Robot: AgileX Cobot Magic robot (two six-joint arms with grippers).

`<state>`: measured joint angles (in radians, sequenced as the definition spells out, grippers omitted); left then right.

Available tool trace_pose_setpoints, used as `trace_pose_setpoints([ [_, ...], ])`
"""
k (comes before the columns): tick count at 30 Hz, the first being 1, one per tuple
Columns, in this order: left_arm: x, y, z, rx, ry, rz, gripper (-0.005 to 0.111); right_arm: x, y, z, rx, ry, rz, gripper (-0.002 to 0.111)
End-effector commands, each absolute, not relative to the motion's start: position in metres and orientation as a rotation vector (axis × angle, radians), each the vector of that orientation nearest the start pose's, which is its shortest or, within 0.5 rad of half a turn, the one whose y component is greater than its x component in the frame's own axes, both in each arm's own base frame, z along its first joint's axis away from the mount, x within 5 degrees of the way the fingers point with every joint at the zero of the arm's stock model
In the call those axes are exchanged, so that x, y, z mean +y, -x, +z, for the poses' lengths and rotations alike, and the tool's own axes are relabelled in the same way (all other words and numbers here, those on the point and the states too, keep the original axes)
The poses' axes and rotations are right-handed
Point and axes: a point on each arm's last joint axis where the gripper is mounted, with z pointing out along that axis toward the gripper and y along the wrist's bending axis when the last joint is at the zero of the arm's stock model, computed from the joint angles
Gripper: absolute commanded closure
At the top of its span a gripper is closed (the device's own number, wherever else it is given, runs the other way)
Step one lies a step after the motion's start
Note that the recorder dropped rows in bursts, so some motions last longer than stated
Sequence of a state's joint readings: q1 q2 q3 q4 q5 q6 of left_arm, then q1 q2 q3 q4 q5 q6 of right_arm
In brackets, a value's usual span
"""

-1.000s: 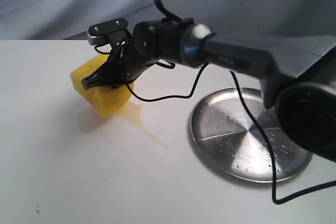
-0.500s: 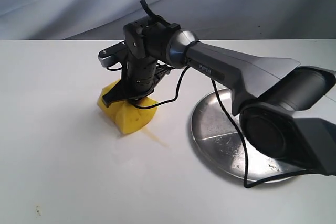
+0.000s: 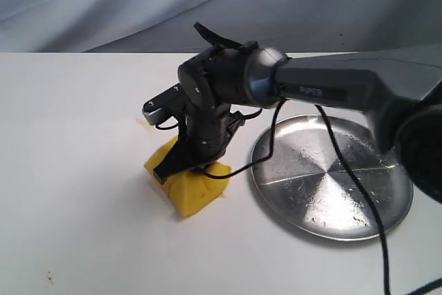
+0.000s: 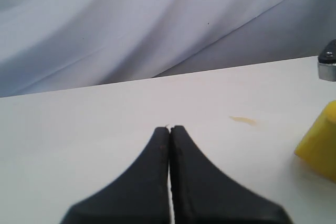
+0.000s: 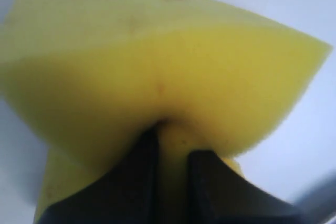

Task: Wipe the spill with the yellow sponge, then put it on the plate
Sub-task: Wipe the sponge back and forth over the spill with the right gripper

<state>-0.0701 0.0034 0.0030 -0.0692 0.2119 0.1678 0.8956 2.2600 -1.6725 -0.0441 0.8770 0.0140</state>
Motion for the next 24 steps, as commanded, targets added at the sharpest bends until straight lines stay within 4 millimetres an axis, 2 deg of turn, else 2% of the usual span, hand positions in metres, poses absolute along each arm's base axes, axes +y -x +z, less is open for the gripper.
trace_pose_setpoints([
  [1, -0.005, -0.056, 0.195, 1.682, -0.147, 0.006, 0.107, 0.323, -0.247, 0.096, 2.834, 1.402, -0.016, 0.108],
  [6, -0.005, -0.056, 0.195, 1.682, -0.147, 0.006, 0.107, 0.316, -0.243, 0.094, 2.806, 1.391, 0.000, 0.108],
  [9, -0.005, -0.056, 0.195, 1.682, -0.147, 0.006, 0.107, 0.326, -0.251, 0.087, 2.779, 1.392, 0.002, 0.108],
  [15, -0.005, -0.056, 0.195, 1.682, -0.147, 0.006, 0.107, 0.371, -0.286, 0.087, 2.711, 1.355, 0.057, 0.108],
  [19, -0.005, -0.056, 0.195, 1.682, -0.147, 0.006, 0.107, 0.404, -0.311, 0.097, 2.657, 1.323, 0.103, 0.108],
  [24, -0.005, -0.056, 0.195, 1.682, -0.147, 0.006, 0.107, 0.430, -0.337, 0.101, 2.598, 1.248, 0.162, 0.108],
])
